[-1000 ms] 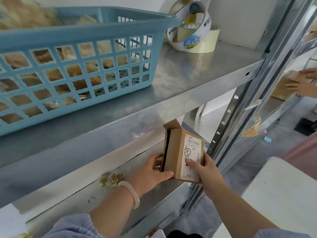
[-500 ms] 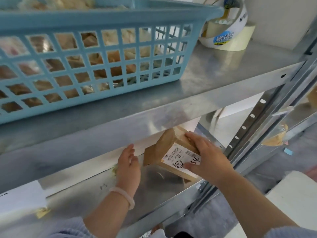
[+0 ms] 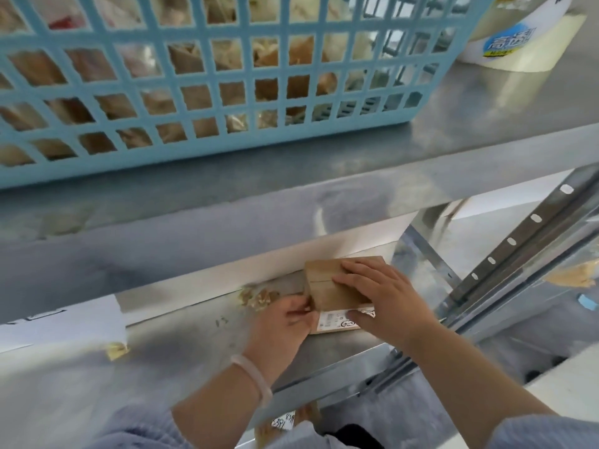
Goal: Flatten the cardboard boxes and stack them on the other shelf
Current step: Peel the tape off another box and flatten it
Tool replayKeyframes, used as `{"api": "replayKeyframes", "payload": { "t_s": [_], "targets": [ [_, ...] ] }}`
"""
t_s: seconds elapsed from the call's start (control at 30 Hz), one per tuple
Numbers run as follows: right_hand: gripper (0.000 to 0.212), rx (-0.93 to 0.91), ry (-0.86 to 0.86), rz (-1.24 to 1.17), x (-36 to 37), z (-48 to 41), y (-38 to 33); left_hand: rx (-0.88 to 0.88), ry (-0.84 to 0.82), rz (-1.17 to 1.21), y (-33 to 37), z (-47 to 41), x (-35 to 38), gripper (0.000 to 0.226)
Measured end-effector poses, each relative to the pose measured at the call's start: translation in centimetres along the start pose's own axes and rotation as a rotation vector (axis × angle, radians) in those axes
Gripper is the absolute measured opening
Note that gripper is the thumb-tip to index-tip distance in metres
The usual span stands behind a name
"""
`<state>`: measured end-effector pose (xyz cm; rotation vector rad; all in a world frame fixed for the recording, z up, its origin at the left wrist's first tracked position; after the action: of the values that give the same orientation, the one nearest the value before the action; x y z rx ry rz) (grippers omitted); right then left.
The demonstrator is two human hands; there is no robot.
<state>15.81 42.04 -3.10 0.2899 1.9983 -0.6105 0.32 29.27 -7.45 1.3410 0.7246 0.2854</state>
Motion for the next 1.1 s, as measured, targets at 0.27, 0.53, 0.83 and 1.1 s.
{"api": "replayKeyframes", "payload": {
  "t_s": [0.27,0.53,0.83,1.1],
  "targets": [
    [0.063,0.002,0.035,0.032,0.7,0.1,-0.4,-0.067,0.162,-0.169,-0.1,0.3,-0.4,0.009],
    [0.064,0.033,0.053,0.023,0.9,0.4,-0.5,-0.150,0.143,-0.121,-0.3,0.2,-0.2,0.010],
    [0.062,0.045,0.059,0.040,1.2,0.5,-0.5,-0.110,0.161,-0.215,0.6,0.4,0.0,0.013],
    [0.063,0.041,0.062,0.057,1.2,0.6,-0.5,-0.470,-0.023,0.201,0.7,0.2,0.4,0.015]
  ]
}}
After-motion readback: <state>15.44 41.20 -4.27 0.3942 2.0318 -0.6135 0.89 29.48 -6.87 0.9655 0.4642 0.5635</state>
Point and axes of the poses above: each hand's wrist, its own z-axis away from the middle knuckle, its own x-axis out of the palm, y = z × x, the point moved 3 cm from there along -z, towards the middle knuckle, and after that the axes turned 11 degrees about y, right-handed, at the moved point
